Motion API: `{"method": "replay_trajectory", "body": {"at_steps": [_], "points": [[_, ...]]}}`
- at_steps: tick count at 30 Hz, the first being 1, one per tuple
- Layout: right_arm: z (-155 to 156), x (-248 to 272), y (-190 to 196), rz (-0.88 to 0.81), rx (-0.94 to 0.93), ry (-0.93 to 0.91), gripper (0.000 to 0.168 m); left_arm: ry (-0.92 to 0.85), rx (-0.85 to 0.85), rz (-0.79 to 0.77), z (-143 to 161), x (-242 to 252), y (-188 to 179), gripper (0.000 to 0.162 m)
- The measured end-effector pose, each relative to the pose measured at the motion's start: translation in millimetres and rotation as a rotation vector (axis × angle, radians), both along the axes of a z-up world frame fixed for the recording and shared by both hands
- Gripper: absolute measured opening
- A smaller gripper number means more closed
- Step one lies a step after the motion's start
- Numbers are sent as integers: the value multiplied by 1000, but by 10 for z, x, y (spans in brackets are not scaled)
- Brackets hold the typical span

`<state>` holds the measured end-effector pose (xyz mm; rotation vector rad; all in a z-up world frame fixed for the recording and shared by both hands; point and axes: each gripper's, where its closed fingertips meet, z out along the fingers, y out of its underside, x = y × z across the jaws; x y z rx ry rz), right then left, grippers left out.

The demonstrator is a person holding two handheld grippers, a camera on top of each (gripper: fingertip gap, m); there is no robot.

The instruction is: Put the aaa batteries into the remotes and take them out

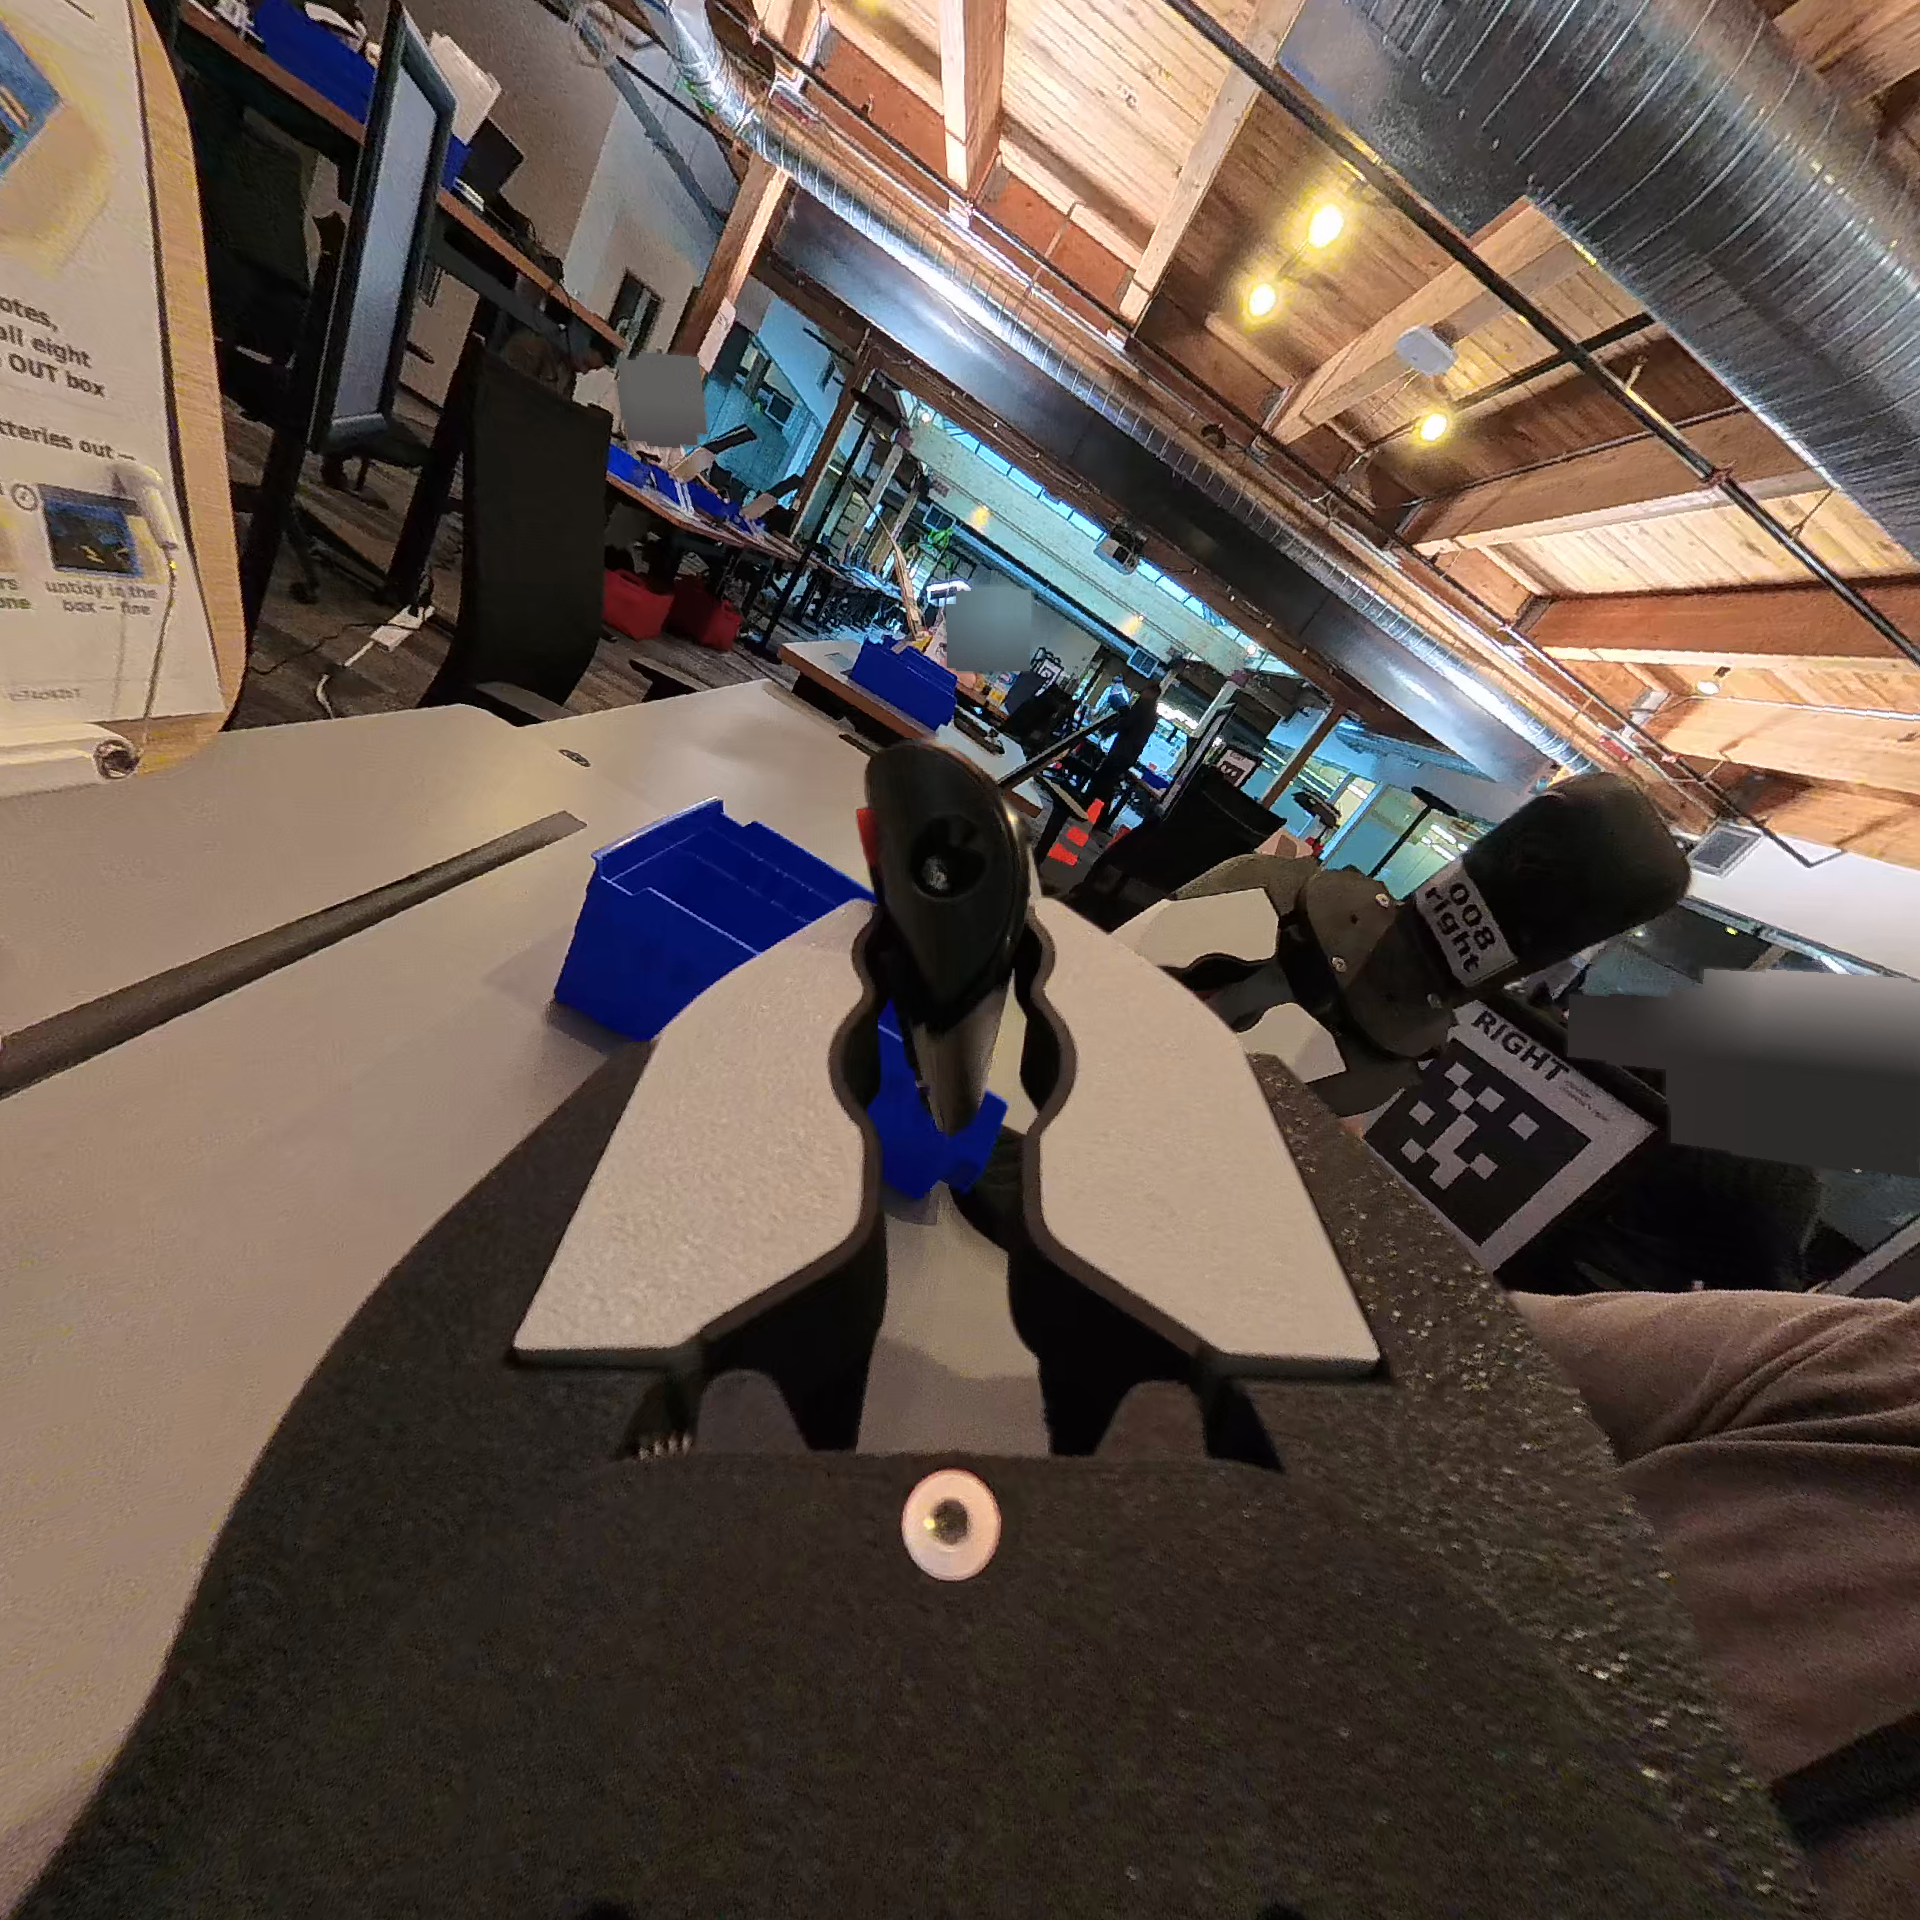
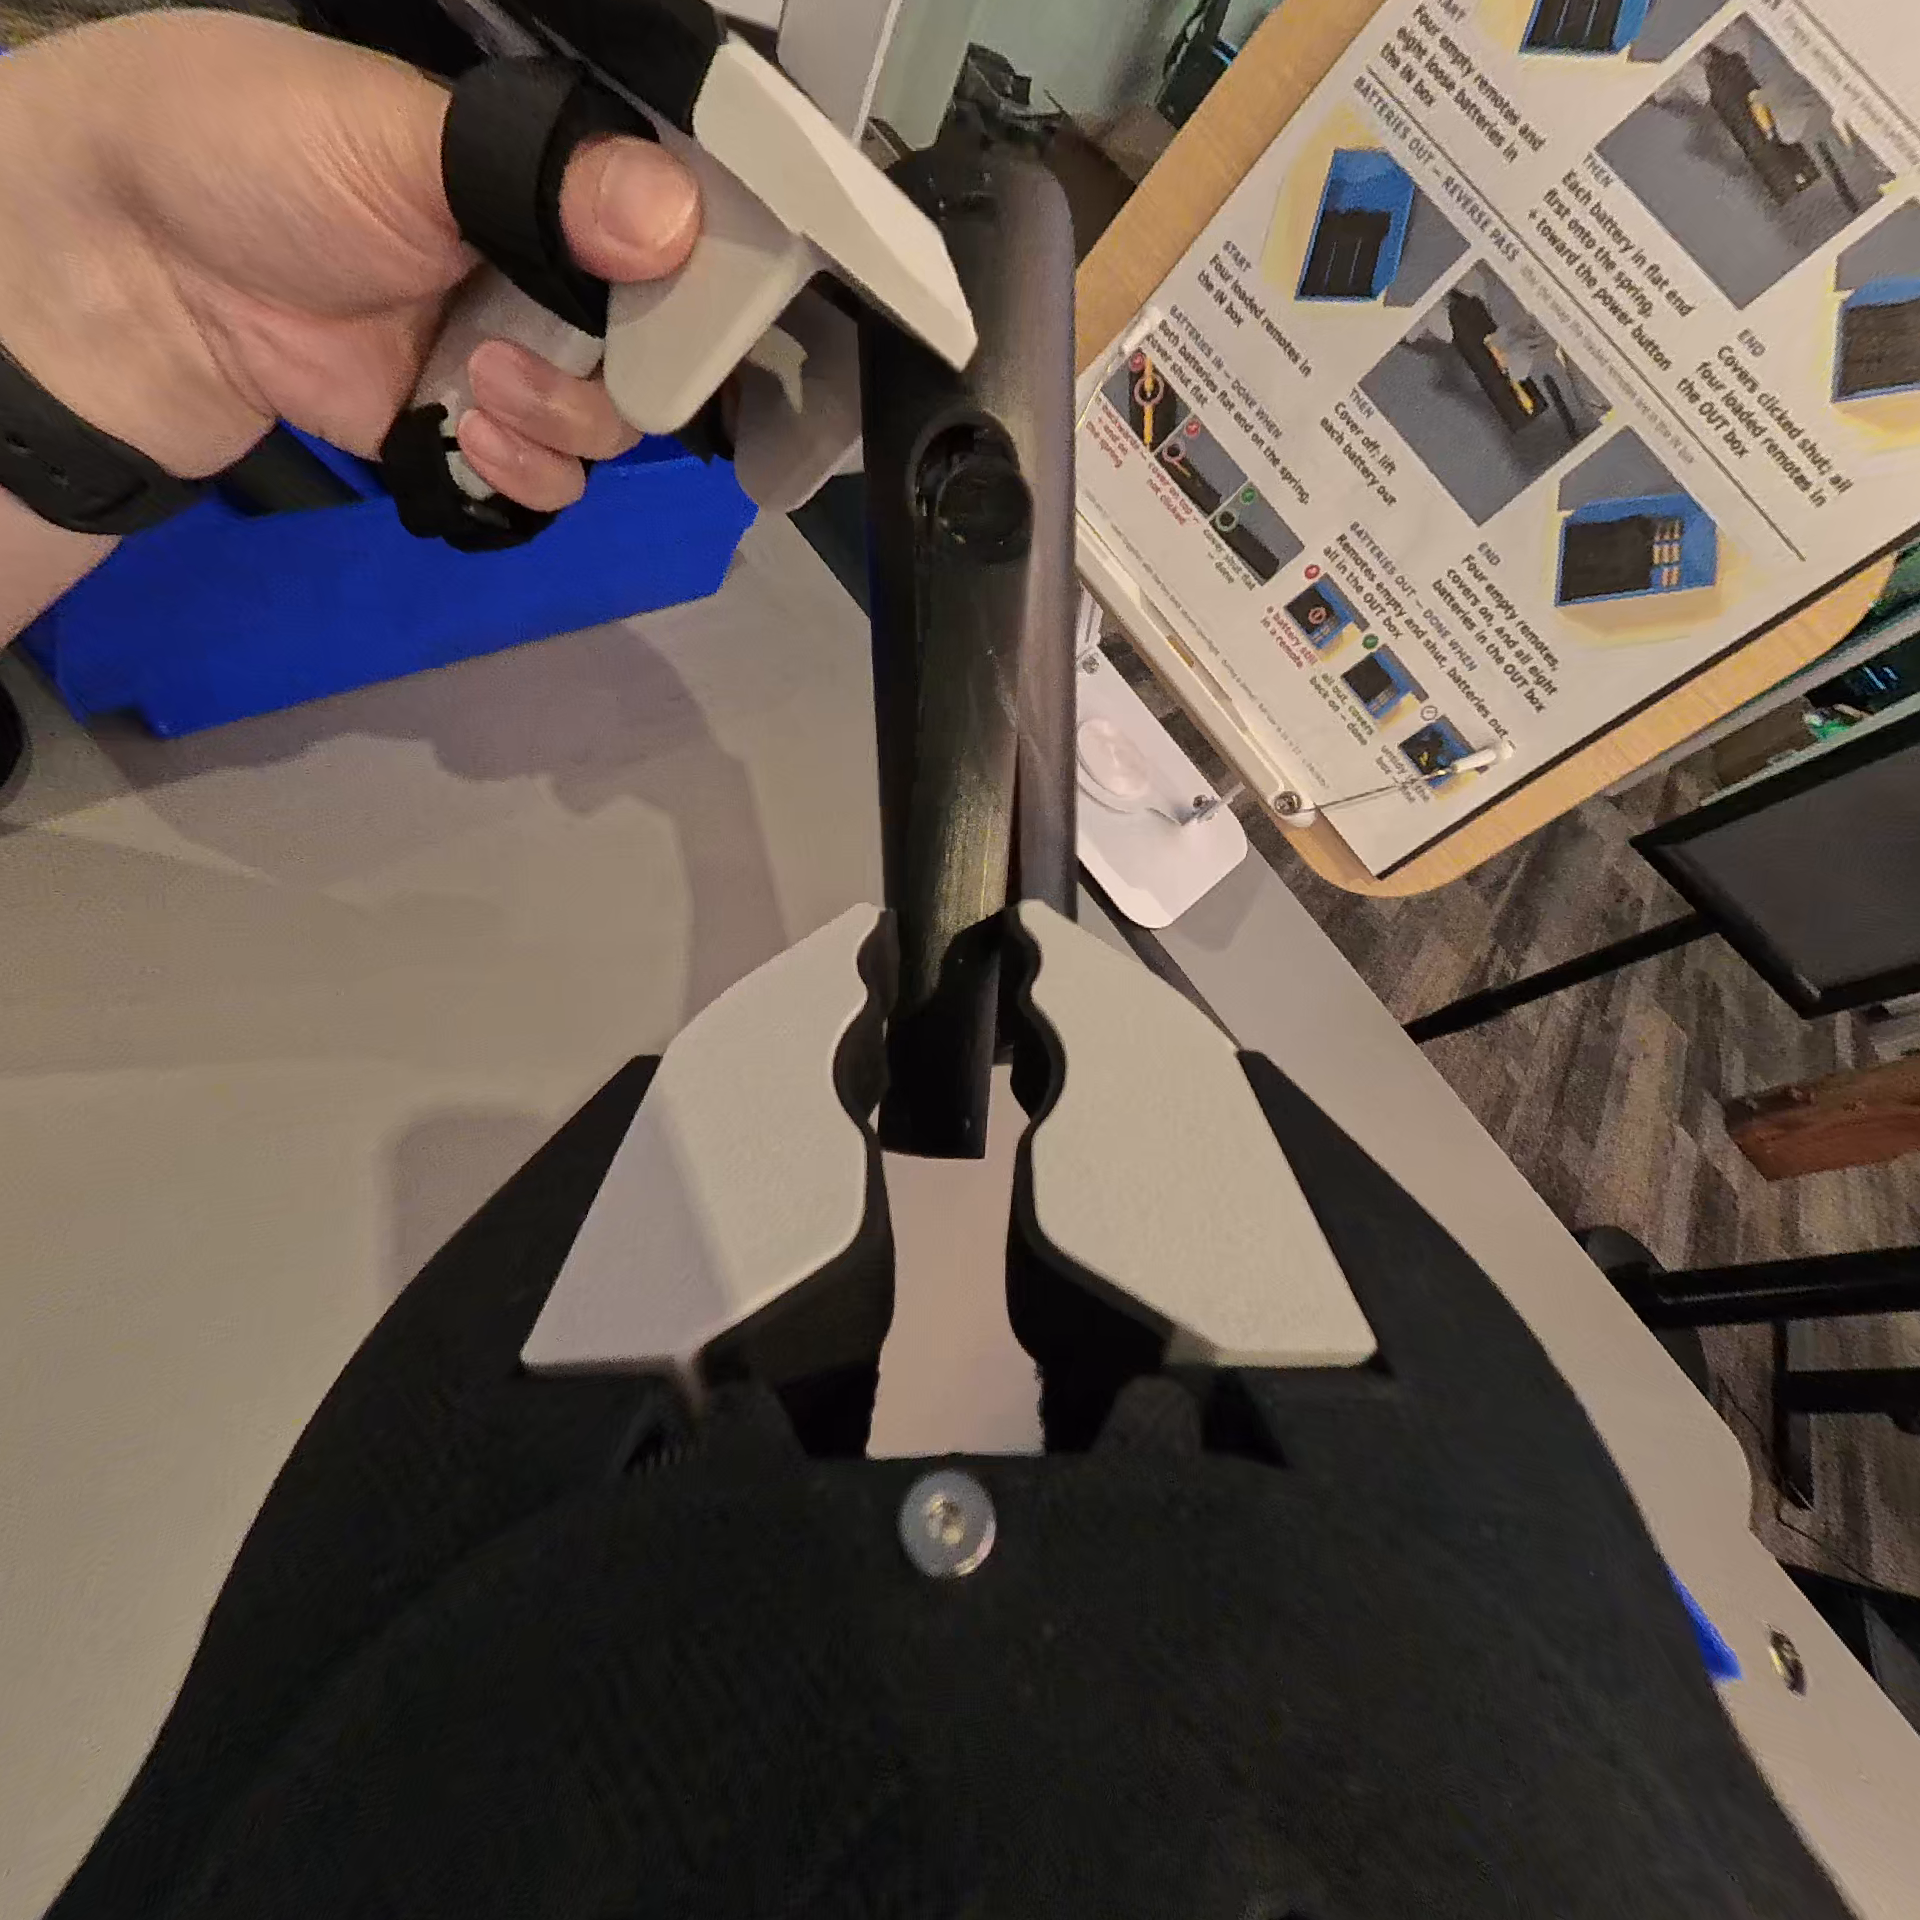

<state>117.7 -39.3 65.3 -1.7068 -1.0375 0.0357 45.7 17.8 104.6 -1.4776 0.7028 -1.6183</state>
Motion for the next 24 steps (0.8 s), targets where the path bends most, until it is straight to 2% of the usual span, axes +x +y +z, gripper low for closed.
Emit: {"method": "replay_trajectory", "body": {"at_steps": [9, 12, 16, 24], "points": [[-74, -21, 24, -4, 14, -97, 21, -35, -42, -45, 21, -14, -27, 23], [-120, 13, 20, -10, -49, -116, 21, -66, -106, -65, -23, -5, 16, 23], [-234, 148, 85, -32, -184, -179, 21, -132, -244, -44, -218, 95, 206, 22], [-460, 532, 208, -61, -291, -316, 21, -221, -552, -111, -764, 514, 348, 22]]}}
